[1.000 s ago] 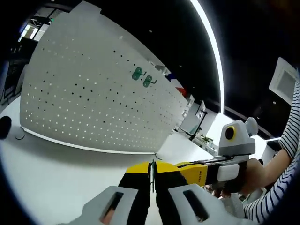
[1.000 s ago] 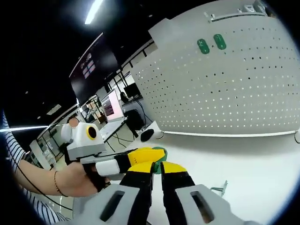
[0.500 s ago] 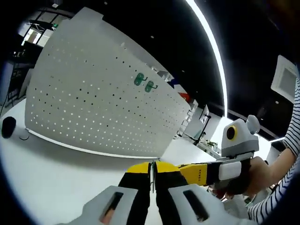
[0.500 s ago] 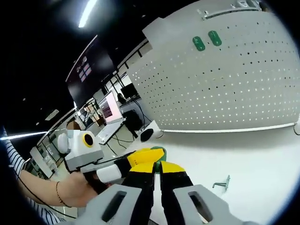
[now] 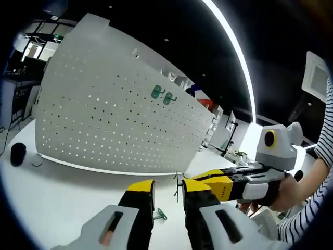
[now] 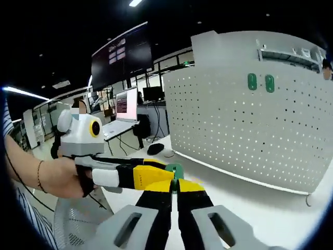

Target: Insert the hook assembly into the mounting plate slot until the hook locks in place.

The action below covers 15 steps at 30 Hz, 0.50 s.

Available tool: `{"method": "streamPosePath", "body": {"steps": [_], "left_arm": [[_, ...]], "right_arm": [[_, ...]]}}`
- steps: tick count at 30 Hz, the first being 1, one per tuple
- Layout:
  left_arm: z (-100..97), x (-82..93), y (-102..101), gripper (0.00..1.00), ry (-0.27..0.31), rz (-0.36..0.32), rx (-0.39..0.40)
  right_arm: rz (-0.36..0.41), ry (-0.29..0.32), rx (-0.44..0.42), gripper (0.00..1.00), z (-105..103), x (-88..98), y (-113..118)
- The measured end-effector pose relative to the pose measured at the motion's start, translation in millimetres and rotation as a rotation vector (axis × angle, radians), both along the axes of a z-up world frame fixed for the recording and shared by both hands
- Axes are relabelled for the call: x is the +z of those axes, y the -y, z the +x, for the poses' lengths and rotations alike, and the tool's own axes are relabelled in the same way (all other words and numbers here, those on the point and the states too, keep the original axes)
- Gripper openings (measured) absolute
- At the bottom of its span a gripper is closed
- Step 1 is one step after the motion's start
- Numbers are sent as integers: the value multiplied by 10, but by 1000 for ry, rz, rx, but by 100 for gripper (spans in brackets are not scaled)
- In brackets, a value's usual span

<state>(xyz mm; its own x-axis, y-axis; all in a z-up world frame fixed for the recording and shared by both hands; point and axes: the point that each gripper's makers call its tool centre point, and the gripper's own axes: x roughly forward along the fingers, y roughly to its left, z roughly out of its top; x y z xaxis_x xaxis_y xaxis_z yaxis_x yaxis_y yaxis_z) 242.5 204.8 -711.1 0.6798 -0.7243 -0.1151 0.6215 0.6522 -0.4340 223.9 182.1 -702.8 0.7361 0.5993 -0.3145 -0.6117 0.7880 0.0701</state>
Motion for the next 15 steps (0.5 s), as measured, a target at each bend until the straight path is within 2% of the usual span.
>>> {"method": "streamPosePath", "body": {"steps": [4, 10, 15], "left_arm": [[-42, -40, -59, 35, -16, 2, 5], [-171, -155, -122, 53, -30, 43, 19], [-273, -222, -151, 69, -14, 73, 27]], "right_arm": [[1, 35, -18, 0, 43, 57, 1], [-6, 89, -27, 0, 75, 135, -7], [3, 116, -41, 0, 96, 189, -15]]}}
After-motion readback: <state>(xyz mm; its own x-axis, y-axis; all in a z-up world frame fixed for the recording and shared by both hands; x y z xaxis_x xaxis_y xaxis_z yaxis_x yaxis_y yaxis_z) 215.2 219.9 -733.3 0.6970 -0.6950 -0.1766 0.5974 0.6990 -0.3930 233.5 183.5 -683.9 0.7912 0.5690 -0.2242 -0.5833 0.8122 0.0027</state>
